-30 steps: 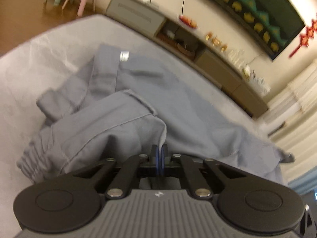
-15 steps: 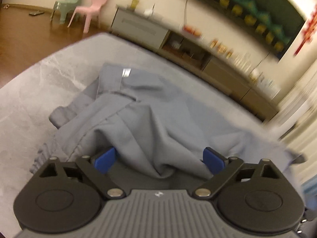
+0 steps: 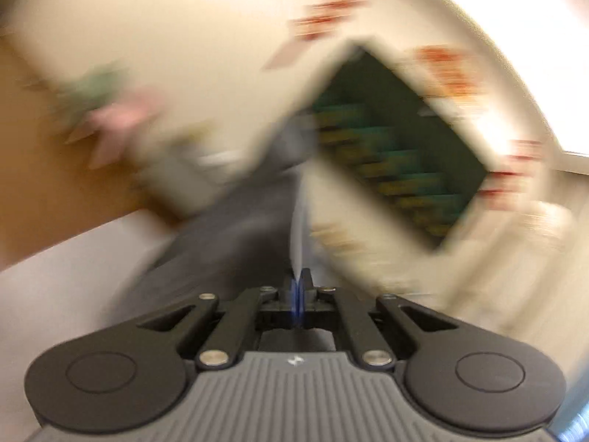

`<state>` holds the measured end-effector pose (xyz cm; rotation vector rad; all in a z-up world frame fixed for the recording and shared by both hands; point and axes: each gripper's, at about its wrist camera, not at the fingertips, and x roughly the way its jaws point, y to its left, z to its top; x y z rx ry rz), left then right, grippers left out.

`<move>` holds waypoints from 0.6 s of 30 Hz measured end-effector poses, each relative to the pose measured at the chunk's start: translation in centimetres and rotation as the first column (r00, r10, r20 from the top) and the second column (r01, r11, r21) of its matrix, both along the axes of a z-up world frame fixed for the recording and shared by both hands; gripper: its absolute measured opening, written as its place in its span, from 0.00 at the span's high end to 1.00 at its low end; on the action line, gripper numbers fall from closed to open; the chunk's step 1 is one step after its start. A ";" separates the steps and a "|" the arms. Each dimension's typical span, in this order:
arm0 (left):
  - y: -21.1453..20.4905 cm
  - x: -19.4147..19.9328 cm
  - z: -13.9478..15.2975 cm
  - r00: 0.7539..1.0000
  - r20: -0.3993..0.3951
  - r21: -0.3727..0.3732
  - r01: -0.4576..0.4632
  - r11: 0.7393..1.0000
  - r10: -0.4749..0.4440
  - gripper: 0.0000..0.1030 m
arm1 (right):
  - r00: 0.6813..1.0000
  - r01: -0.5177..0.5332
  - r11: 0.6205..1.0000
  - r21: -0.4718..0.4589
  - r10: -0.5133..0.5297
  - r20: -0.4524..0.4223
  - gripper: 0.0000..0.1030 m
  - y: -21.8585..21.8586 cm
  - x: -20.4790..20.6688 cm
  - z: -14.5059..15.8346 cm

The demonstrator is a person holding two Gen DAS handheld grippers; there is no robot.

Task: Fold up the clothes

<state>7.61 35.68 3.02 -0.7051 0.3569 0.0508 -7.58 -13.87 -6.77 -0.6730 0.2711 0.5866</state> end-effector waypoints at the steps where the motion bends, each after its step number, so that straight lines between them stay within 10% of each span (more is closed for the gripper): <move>1: 1.6 -0.5 -3.1 0.992 -0.105 -0.040 -0.073 0.997 0.068 0.98 | 0.998 -0.013 1.000 -0.024 0.012 -0.066 0.94 0.5 0.3 -0.8; 4: 4.2 -1.1 -9.4 0.900 -0.400 -0.108 -0.236 0.966 0.175 0.98 | 0.986 0.015 0.999 0.043 -0.008 -0.169 0.52 -0.2 1.1 -0.4; 6: 4.5 -1.1 -9.5 0.912 -0.377 -0.145 -0.230 0.962 0.161 0.89 | 0.972 0.135 0.975 0.176 -0.097 -0.214 0.26 -3.8 1.9 1.7; 8: 3.3 -0.4 -8.7 0.907 -0.382 -0.039 -0.205 0.978 0.175 0.68 | 0.928 0.341 0.896 0.285 -0.274 -0.251 0.23 -8.9 3.3 3.5; 12: 0.9 0.9 -9.1 0.883 -0.443 0.067 -0.141 0.988 0.156 0.52 | 0.680 0.726 0.637 0.260 -0.607 -0.412 0.27 -19.2 7.6 3.0; 18: 1.0 0.8 -9.2 0.832 -0.522 0.130 -0.143 0.981 0.190 0.50 | 0.540 0.762 0.647 -0.015 -0.649 -0.536 0.43 -22.1 13.3 -1.8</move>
